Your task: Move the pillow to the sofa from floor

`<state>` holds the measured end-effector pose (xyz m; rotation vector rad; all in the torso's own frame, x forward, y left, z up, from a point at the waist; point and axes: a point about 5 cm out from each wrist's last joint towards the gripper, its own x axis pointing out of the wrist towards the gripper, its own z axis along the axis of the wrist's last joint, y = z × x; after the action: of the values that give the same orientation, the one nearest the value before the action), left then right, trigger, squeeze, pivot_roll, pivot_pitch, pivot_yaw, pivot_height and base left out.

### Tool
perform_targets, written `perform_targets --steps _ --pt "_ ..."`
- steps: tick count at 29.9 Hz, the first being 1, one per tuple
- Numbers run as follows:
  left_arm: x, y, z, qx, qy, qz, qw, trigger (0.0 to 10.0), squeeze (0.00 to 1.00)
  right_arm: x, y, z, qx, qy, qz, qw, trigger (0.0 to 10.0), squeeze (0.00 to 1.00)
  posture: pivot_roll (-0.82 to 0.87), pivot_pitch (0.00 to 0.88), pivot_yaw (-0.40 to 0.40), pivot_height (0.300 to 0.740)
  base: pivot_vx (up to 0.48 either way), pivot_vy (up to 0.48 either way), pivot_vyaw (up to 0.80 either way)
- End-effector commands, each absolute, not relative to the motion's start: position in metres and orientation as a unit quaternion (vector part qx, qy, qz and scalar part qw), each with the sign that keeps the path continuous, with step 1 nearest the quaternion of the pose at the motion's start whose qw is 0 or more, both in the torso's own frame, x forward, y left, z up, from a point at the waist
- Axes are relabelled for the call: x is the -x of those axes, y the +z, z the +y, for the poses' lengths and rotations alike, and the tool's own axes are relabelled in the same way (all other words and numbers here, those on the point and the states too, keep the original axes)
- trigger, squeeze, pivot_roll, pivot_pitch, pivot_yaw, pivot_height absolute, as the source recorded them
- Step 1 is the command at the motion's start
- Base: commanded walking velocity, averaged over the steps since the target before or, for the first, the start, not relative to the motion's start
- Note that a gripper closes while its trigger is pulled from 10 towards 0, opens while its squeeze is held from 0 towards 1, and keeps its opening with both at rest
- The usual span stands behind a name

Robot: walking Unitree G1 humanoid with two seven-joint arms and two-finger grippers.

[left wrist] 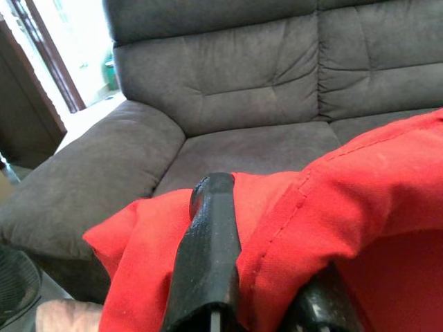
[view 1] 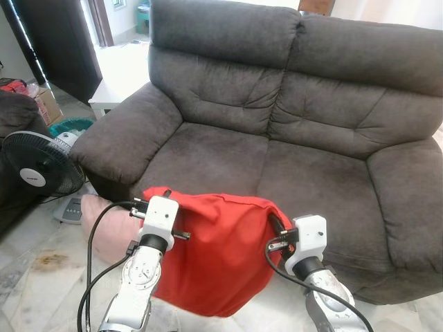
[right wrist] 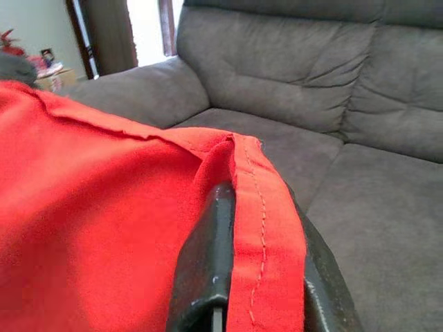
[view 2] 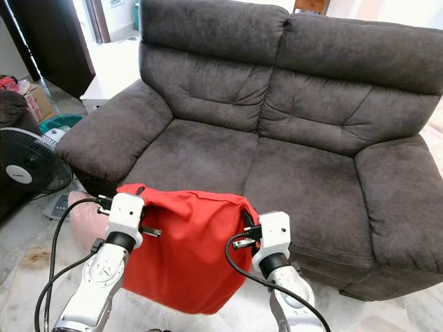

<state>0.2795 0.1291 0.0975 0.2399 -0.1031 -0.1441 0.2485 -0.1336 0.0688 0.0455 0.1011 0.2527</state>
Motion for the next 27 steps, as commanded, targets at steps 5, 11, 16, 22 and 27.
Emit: perform_targets --steps 5,11,16,22,27 --pt "-0.284 0.123 0.125 -0.110 -0.069 -0.114 0.985 10.0 0.00 -0.249 0.077 -0.128 -0.035 0.118 0.026 0.992 10.0 0.00 0.05 0.000 -0.041 0.740 0.000 -0.155 0.00" --pt "-0.284 0.121 0.126 -0.104 -0.070 -0.110 0.986 10.0 0.00 -0.252 0.078 -0.120 -0.038 0.129 0.029 0.991 10.0 0.00 0.05 0.000 -0.043 0.740 0.000 -0.281 -0.35" --pt "-0.285 0.120 0.126 -0.105 -0.073 -0.109 0.986 10.0 0.00 -0.257 0.081 -0.120 -0.010 0.133 0.014 0.991 10.0 0.00 0.05 0.000 -0.042 0.740 0.000 -0.280 -0.53" --pt "-0.283 0.119 0.126 -0.103 -0.075 -0.109 0.986 10.0 0.00 -0.261 0.086 -0.120 -0.022 0.127 0.003 0.992 10.0 0.00 0.05 0.000 -0.042 0.740 0.000 -0.335 0.00" --pt "-0.283 0.119 0.125 -0.099 -0.078 -0.112 0.986 10.0 0.00 -0.261 0.085 -0.119 -0.022 0.128 0.002 0.992 10.0 0.00 0.05 0.000 -0.042 0.740 0.000 -0.375 0.00"
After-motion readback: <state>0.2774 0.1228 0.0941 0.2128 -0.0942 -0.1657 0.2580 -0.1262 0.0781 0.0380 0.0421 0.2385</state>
